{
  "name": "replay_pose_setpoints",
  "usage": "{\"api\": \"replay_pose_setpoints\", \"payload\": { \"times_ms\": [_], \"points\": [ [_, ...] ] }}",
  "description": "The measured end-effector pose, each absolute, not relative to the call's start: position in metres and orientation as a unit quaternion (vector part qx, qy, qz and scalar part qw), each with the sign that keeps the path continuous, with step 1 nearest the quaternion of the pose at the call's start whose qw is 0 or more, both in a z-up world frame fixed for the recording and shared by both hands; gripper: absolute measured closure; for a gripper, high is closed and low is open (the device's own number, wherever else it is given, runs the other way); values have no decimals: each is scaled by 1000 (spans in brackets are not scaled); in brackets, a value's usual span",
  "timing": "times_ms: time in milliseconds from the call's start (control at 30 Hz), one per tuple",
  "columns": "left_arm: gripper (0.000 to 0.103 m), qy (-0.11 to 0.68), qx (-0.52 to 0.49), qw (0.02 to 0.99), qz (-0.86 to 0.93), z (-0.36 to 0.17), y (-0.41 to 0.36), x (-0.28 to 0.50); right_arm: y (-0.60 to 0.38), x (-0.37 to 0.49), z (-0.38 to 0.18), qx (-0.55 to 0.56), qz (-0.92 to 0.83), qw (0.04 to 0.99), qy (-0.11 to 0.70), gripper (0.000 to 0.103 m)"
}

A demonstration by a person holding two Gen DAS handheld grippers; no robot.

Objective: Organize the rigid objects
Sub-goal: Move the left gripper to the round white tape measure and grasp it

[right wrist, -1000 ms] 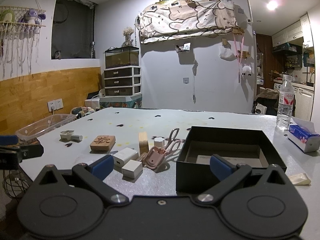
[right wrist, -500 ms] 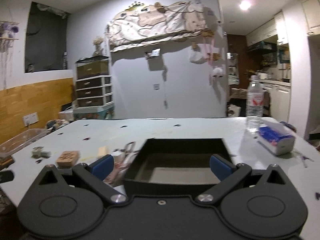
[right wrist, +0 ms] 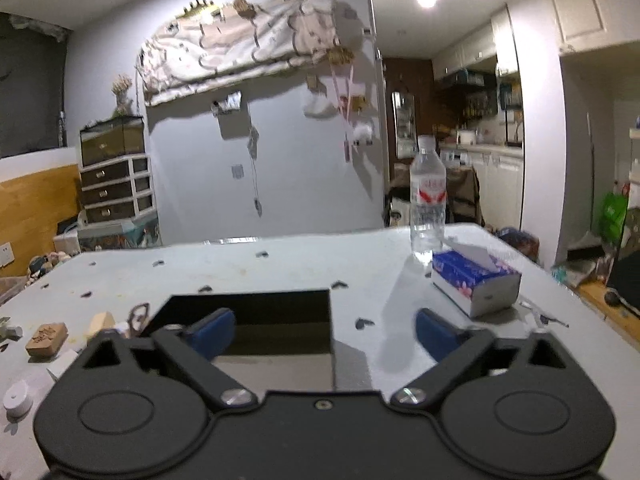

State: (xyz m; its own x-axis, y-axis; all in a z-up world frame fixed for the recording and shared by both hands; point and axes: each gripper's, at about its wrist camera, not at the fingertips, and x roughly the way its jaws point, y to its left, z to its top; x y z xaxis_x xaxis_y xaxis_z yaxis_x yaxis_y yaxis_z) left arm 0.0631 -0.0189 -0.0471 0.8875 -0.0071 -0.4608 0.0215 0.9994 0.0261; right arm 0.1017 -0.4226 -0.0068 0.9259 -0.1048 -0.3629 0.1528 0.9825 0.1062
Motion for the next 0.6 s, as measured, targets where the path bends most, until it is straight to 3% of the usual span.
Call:
{"api": "replay_pose_setpoints", "payload": {
  "times_ms": [167, 300, 400, 600],
  "points": [
    [0, 259, 13, 966, -14, -59, -23, 81, -432, 118, -20, 75, -76, 971, 215, 27],
    [0, 274, 14, 961, -17, -69, -25, 94, -438, 130, -30, 85, -46, 966, 238, 50],
    [0, 283, 14, 959, -23, -77, -26, 104, -441, 138, -35, 105, -34, 960, 256, 59],
    [1, 286, -12, 958, -21, -87, -20, 119, -436, 149, -41, 92, -29, 956, 277, 60]
  ]
}}
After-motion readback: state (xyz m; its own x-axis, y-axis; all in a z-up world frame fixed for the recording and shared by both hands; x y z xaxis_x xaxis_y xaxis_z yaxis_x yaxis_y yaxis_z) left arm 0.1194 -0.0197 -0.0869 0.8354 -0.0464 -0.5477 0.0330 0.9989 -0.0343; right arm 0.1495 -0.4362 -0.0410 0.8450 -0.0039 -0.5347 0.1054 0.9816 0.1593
